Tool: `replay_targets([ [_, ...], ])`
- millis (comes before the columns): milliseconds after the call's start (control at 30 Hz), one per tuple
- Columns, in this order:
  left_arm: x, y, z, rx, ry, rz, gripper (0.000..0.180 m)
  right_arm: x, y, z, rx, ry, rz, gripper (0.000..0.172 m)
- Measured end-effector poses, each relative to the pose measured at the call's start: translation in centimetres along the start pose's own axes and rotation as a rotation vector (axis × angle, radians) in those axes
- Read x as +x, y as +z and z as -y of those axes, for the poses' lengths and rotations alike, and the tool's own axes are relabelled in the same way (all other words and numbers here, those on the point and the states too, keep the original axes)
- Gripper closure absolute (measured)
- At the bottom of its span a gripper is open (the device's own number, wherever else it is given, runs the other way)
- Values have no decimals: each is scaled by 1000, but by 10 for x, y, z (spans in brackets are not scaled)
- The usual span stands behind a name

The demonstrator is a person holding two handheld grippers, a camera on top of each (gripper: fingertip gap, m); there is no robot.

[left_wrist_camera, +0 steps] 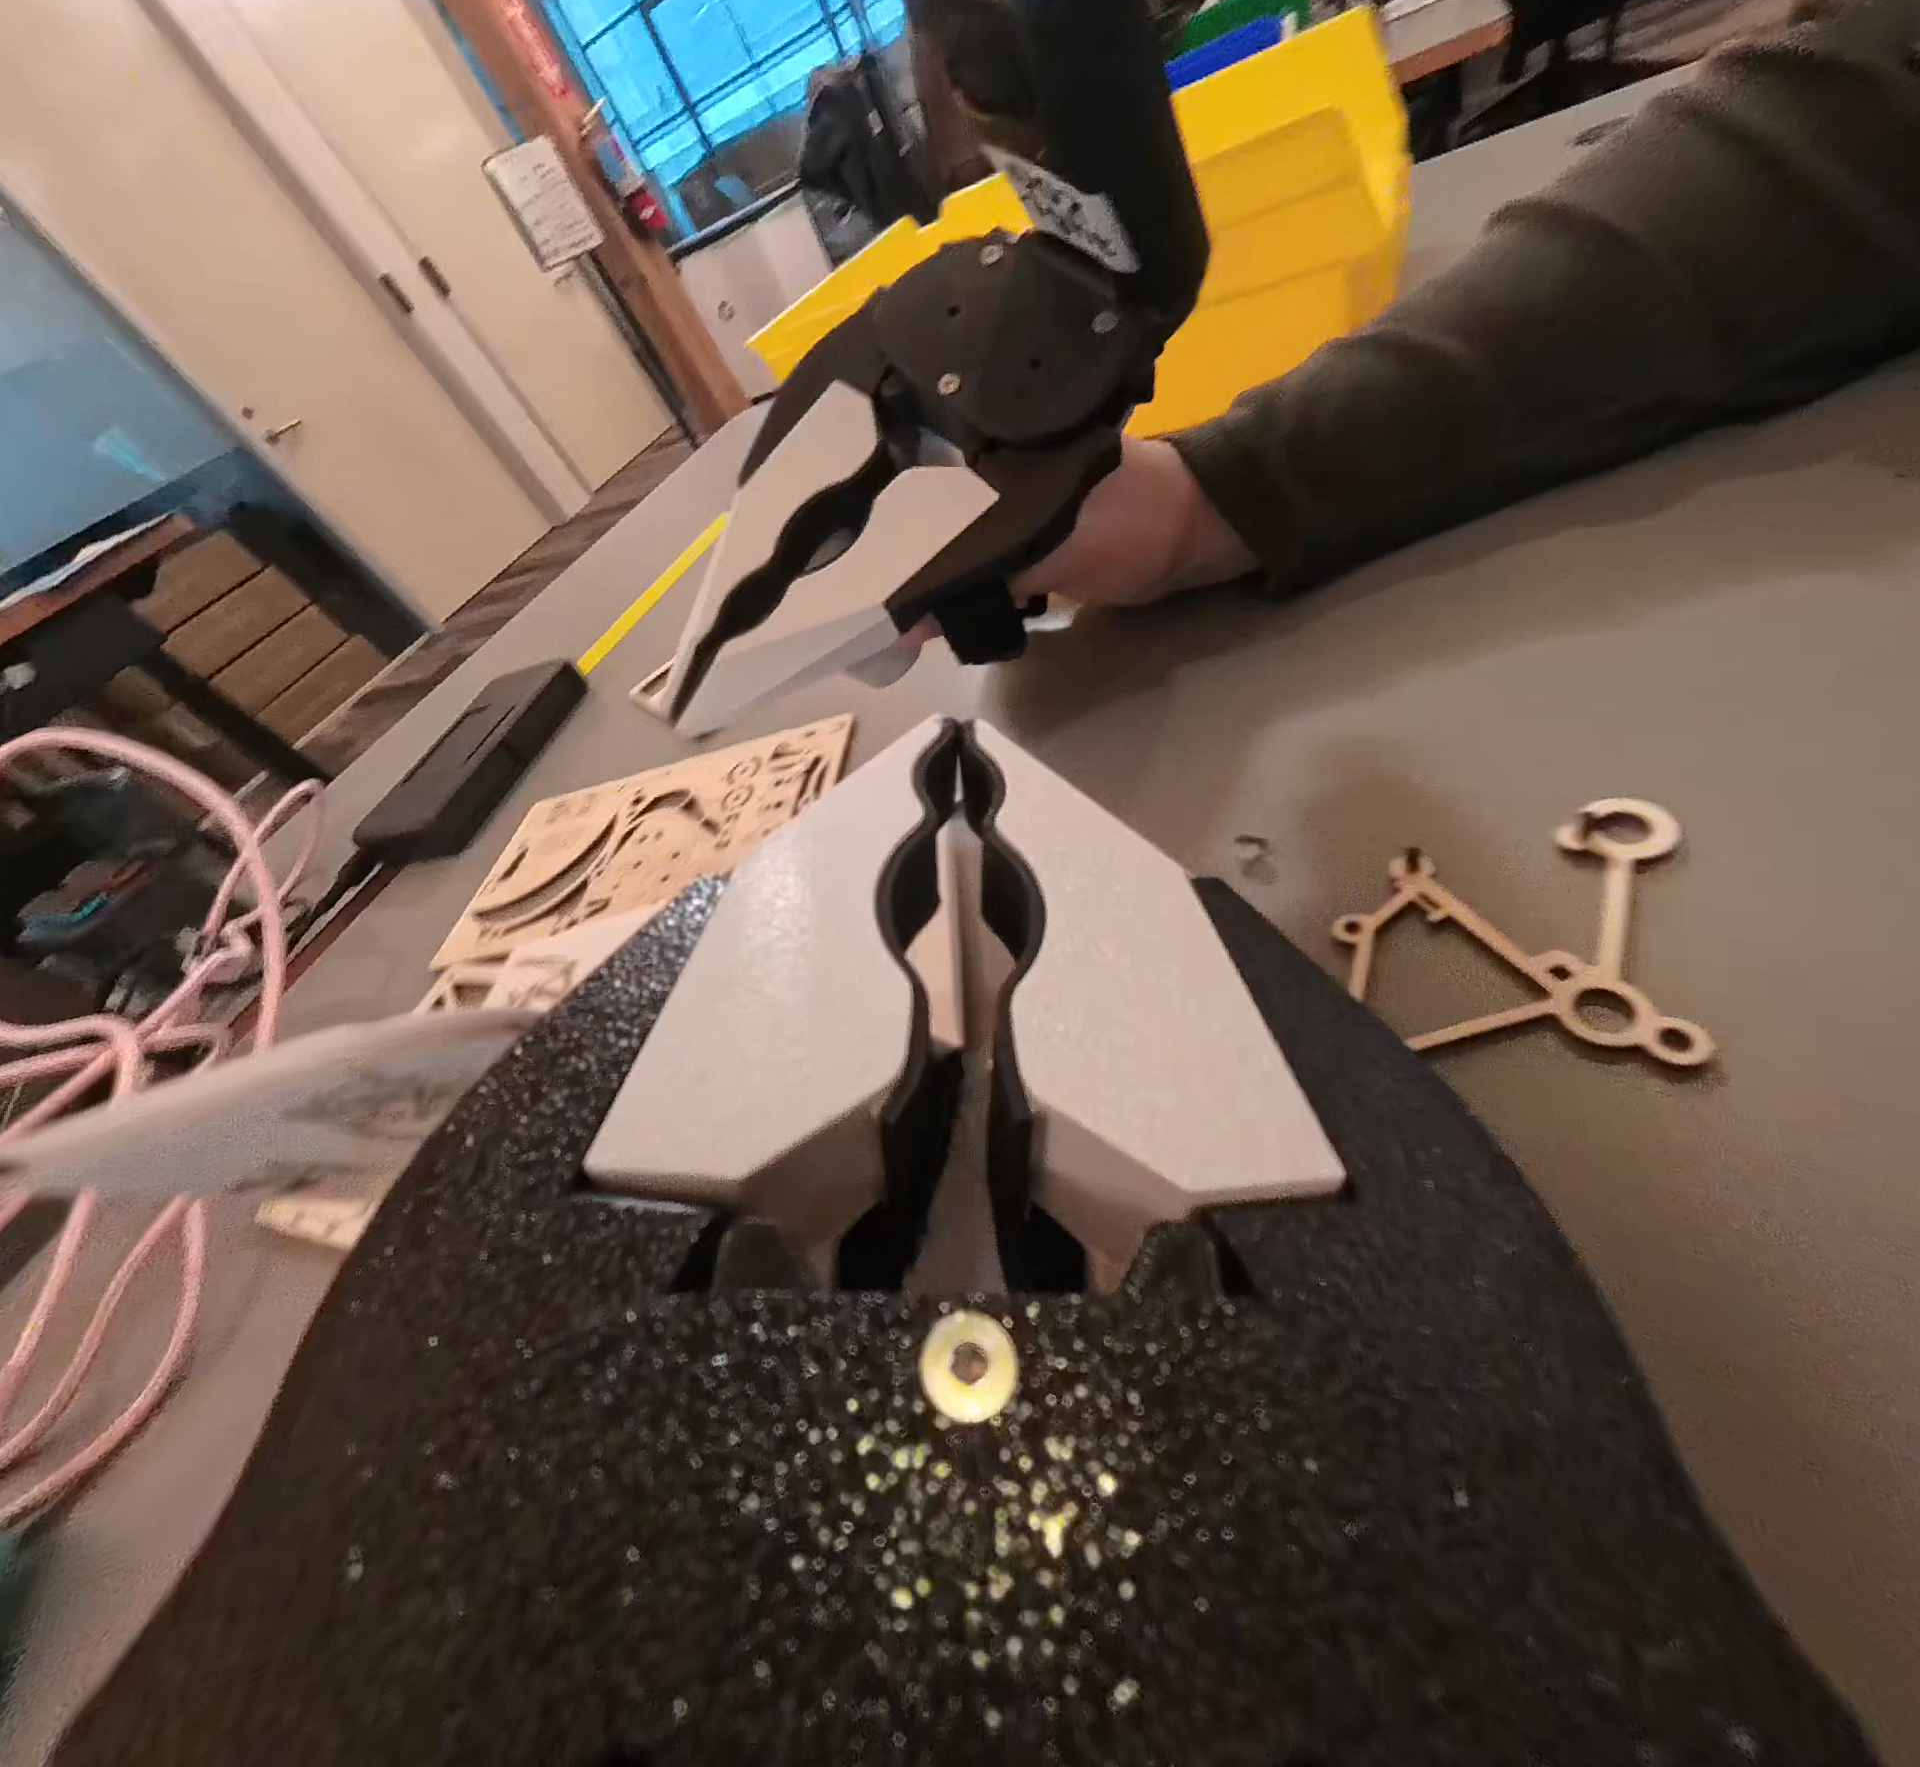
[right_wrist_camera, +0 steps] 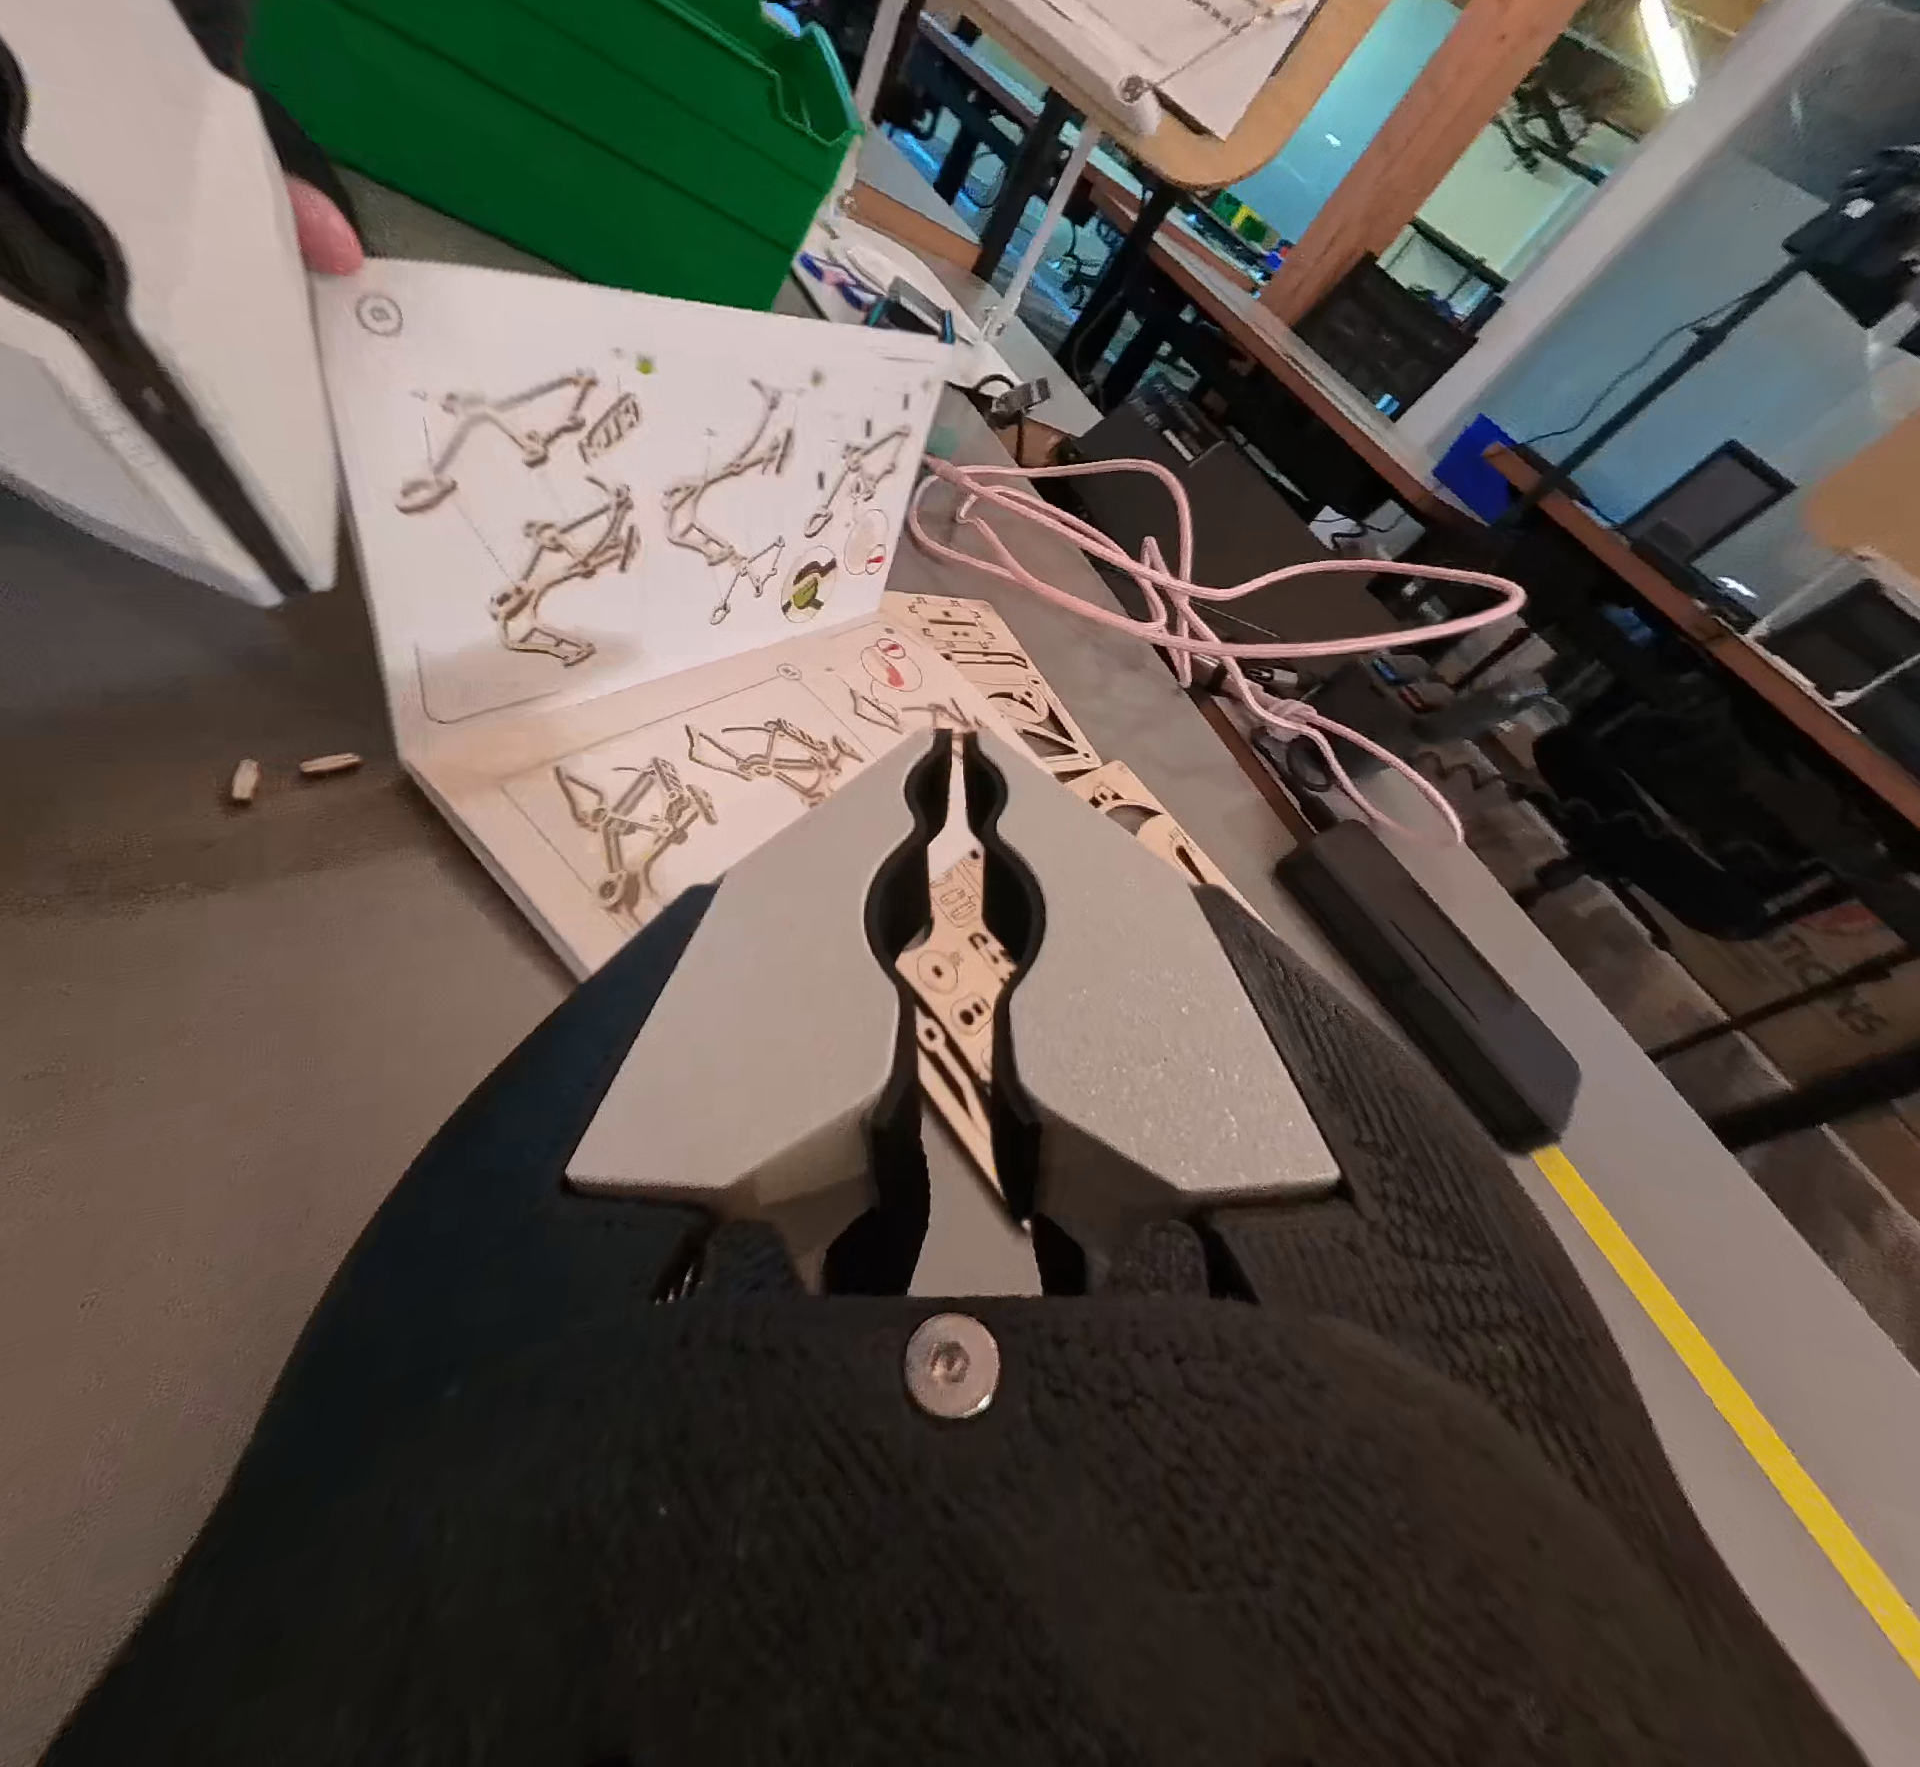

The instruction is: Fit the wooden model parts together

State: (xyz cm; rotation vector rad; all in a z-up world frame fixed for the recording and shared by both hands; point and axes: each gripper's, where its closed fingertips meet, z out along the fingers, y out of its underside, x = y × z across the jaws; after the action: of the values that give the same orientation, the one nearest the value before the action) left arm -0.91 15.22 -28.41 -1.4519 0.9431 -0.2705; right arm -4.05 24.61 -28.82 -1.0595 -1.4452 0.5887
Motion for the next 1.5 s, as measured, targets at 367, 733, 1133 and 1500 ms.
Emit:
replay_targets([
  [367,-49,-32,-40,-170,-73,173,180,-13,-9,-3,-12,-51,57,172],
  [733,-46,-30,-48,-218,-18,159,180,1,-18,1,36,81,11,172],
  [1133,-41,-24,-56,-276,37,146,180,-6,-11,1,29,38,39,172],
  [1500,-44,-21,-57,-284,29,148,180,-5,-9,-1,23,51,44,172],
])
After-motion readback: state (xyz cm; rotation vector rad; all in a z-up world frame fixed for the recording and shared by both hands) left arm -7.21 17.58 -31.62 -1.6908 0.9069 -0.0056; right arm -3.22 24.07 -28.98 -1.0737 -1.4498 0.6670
